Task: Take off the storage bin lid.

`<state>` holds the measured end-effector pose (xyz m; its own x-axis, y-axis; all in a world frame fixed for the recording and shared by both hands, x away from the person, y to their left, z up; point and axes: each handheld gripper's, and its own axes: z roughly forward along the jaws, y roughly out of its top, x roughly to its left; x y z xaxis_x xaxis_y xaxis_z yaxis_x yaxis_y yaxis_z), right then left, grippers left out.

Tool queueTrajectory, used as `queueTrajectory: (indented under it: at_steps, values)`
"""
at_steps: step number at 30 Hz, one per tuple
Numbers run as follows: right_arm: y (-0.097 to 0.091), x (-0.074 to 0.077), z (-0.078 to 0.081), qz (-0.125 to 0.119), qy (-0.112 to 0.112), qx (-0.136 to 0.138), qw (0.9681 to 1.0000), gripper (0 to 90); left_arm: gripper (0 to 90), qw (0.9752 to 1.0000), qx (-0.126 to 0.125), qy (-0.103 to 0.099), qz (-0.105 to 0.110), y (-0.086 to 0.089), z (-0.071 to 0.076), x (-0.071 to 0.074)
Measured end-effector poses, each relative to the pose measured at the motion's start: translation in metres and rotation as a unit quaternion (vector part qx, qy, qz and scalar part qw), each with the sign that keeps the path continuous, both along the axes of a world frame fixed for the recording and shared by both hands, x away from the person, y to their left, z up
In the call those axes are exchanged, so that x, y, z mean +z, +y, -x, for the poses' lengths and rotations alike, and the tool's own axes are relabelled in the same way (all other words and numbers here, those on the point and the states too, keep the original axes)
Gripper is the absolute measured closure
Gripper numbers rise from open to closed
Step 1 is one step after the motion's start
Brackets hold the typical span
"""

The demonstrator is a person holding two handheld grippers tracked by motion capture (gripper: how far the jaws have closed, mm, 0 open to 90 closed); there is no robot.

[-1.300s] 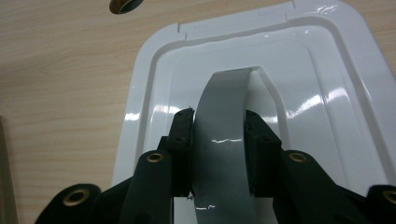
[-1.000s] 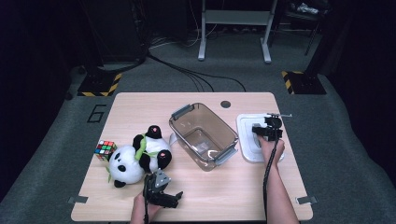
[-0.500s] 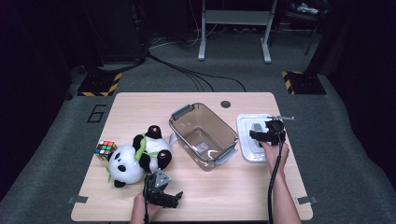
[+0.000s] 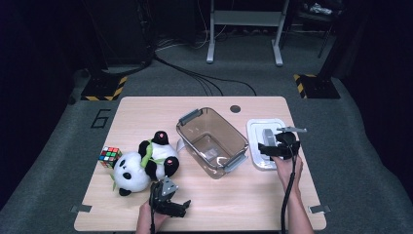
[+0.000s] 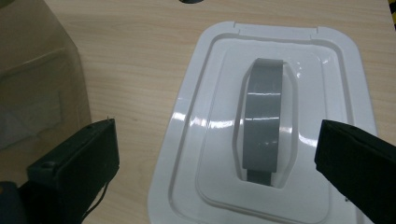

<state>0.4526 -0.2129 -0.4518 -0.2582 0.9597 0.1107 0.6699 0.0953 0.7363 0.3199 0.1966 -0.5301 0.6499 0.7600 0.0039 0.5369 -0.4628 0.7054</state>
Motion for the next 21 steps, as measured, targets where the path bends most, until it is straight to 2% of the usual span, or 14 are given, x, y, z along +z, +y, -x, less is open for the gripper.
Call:
queueTrajectory:
  at_steps: [15, 21]
  values:
    - [0.015, -0.009, 0.040, 0.011, -0.014, 0.031, 0.9994, 0.0, 0.0, 1.0000, 0.000, -0.001, 0.000, 0.000, 0.000, 0.000]
    - [0.019, -0.015, 0.053, 0.012, -0.011, 0.038, 0.9991, 0.0, 0.0, 1.0000, 0.000, 0.000, 0.000, 0.000, 0.000, 0.000]
